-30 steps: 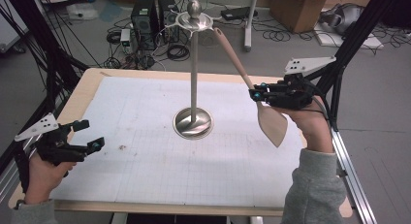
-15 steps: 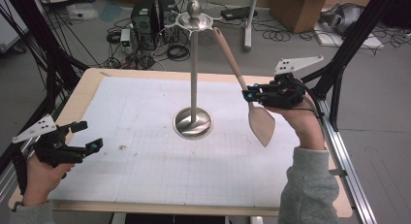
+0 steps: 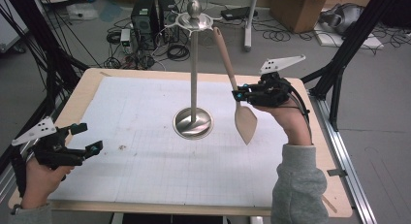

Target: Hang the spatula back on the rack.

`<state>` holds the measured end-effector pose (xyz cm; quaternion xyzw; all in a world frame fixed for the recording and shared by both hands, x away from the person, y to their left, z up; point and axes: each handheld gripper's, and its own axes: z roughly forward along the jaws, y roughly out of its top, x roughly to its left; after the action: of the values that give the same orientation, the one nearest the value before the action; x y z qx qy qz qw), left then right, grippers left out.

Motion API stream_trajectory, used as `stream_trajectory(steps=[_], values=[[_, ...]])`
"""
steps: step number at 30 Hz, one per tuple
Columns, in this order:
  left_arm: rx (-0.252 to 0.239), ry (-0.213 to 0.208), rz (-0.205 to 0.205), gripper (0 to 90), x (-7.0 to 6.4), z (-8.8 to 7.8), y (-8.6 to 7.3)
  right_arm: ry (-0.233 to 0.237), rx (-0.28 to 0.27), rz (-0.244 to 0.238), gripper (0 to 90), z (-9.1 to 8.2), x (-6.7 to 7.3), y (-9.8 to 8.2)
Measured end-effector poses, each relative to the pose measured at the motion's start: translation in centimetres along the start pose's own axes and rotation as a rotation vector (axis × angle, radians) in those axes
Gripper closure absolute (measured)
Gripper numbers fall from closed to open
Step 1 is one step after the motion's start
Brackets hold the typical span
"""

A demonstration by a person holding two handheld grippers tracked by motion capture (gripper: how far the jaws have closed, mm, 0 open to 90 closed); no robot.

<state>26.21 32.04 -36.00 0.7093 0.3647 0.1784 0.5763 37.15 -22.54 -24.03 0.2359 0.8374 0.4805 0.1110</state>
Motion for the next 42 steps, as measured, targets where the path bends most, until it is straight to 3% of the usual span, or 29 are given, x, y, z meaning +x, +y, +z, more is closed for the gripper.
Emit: stream_trajectory(steps=[24, 42], values=[[-0.009, 0.005, 0.007, 2.1, -0.3, -0.5, 0.1, -0.040, 0.027, -0.017, 78.4, 4.0, 0.3, 1.1], [-0.022, 0.038, -0.005, 2.1, 0.0, -2.1, -0.2, -0.020, 0.001, -0.018, 78.3, 6.7, 0.1, 1.9]])
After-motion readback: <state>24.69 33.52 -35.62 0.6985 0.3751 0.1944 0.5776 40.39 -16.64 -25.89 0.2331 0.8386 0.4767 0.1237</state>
